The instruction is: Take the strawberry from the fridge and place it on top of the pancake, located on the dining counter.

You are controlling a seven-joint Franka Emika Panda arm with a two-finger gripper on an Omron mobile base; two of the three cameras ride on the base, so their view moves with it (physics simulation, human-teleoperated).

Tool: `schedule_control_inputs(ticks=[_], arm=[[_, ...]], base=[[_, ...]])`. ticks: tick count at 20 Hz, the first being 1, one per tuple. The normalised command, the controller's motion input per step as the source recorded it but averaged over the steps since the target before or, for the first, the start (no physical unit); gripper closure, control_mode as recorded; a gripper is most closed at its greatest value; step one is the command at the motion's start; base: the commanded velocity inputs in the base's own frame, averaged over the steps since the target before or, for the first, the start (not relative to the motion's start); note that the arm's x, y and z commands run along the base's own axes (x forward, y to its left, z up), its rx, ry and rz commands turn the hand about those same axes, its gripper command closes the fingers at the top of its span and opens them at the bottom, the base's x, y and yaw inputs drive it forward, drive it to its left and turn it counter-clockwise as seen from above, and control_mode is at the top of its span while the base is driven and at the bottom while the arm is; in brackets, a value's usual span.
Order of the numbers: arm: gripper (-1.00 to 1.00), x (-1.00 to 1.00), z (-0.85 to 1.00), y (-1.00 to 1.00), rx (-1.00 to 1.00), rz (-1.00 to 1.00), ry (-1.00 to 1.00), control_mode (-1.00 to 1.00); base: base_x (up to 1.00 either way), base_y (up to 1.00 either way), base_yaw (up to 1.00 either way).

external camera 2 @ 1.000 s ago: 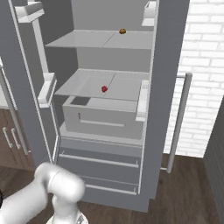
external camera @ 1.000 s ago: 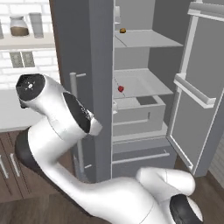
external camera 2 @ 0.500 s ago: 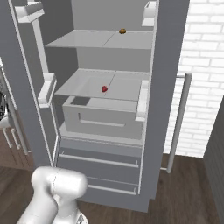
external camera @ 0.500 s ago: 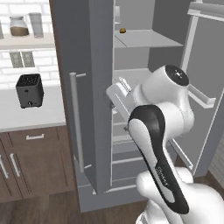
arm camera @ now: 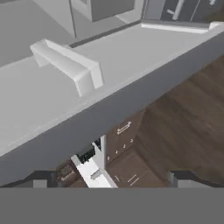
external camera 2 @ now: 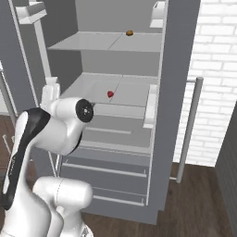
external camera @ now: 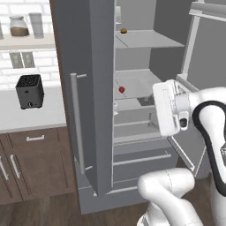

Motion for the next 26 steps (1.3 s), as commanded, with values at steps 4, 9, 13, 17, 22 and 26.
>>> schedule_control_inputs(ticks=[4,9,13,17,22,26], arm=[[-1.00,0.93,-0.07,-0.34,0.16,0.23,0.00,-1.00],[-1.00,1.00,-0.05,-0.21,0.02,0.15,-0.01,-1.00],[-1.00,0.91,-0.27,0.15,-0.02,0.05,-0.05,-1.00],[-1.00,0.75,-0.47,0.42,0.00,0.00,0.00,-1.00],[-1.00,0.27,-0.33,0.71,0.00,0.00,0.00,-1.00],[-1.00,0.03,-0.06,0.66,0.00,0.00,-0.01,-1.00]], base=[[0.00,0.00,0.00],[0.00,0.00,0.00],[0.00,0.00,0.00],[0.00,0.00,0.00],[0.00,0.00,0.00],[0.00,0.00,0.00]])
